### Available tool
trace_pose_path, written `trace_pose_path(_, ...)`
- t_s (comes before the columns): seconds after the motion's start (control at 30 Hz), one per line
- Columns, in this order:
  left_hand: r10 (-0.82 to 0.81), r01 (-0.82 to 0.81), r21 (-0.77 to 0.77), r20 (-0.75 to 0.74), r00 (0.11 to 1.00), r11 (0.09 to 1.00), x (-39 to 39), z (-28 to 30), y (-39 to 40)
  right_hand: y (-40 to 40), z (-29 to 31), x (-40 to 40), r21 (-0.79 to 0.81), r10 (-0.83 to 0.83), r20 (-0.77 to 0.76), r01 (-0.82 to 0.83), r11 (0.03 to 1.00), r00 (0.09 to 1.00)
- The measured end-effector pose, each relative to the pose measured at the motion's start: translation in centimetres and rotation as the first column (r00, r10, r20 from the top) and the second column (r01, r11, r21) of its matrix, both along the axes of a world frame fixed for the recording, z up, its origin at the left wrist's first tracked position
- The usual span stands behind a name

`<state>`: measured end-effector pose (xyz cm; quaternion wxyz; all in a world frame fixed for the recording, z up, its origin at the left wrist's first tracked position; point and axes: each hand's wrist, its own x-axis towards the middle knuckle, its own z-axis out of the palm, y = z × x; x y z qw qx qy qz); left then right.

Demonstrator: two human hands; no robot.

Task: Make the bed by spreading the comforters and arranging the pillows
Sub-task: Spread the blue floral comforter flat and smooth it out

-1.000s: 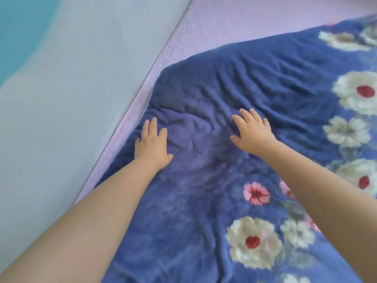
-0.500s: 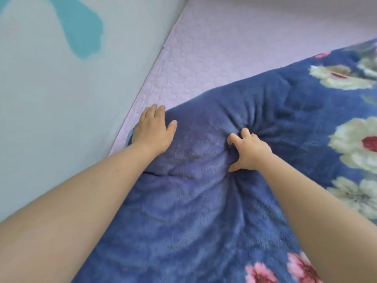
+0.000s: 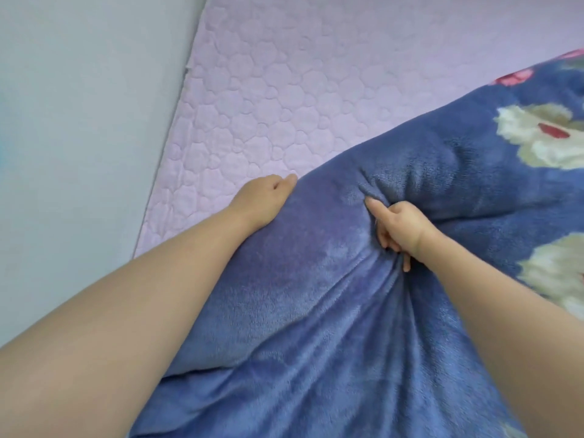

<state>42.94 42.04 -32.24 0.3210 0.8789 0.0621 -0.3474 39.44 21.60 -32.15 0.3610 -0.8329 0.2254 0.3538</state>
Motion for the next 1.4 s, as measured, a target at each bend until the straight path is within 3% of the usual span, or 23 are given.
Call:
trace_pose_path(0.1,-0.048,0.054,-0.064,0.093,0.995,0.997,-0.2,-0.6,-0.5,-0.2,-0.2,0.7,0.019,-0.058,-0.069,0.059,0.998,0.996)
trace_pose_path(0.2,-0.173,0.163,0.061,0.255,0.951,0.985,0.5,-1.6,-0.5,-0.3,-0.4,1.3,0.027,-0.066,-0.135,0.070,0.997,0.989)
trace_pose_path(0.4,-0.381,0.297,0.338,0.218,0.898,0.893,1.1,-1.9,-2.8,-0.6,-0.3,2.4,0.032,-0.031,-0.238,0.040,0.999,0.971)
trace_pose_path(0.57,-0.458,0.376,0.473,0.065,0.887,0.796,2.0,-0.8,-3.6,-0.7,-0.2,3.0,0.075,0.003,-0.274,0.018,0.997,0.962)
trace_pose_path(0.7,-0.441,0.378,0.505,0.005,0.898,0.776,2.4,-0.1,-4.2,-0.9,-0.2,3.5,0.084,0.043,-0.319,-0.017,0.996,0.947)
trace_pose_path(0.9,-0.291,0.370,0.668,-0.233,0.928,0.646,1.8,1.0,-5.8,-1.0,0.8,3.7,0.116,0.067,-0.323,-0.031,0.993,0.944)
trace_pose_path(1.03,-0.255,0.341,0.740,-0.233,0.938,0.579,1.3,0.8,-6.6,-1.3,0.8,3.3,0.160,0.102,-0.252,-0.062,0.985,0.962)
trace_pose_path(1.2,-0.183,0.217,0.722,-0.126,0.975,0.657,0.5,0.9,-6.2,-1.1,1.2,2.6,0.167,0.153,-0.210,-0.118,0.979,0.966)
trace_pose_path(1.3,-0.136,0.130,0.656,-0.043,0.990,0.743,-0.6,0.9,-5.4,-0.1,3.0,2.1,0.117,0.313,-0.208,-0.294,0.949,0.927)
trace_pose_path(1.33,-0.106,0.096,0.616,-0.020,0.994,0.782,-1.1,1.1,-5.2,0.1,3.7,2.1,0.044,0.411,-0.118,-0.408,0.912,0.904)
trace_pose_path(1.4,-0.050,0.036,0.529,0.011,0.999,0.848,-2.5,1.3,-4.6,0.2,5.3,2.4,-0.239,0.548,0.243,-0.498,0.834,0.800)
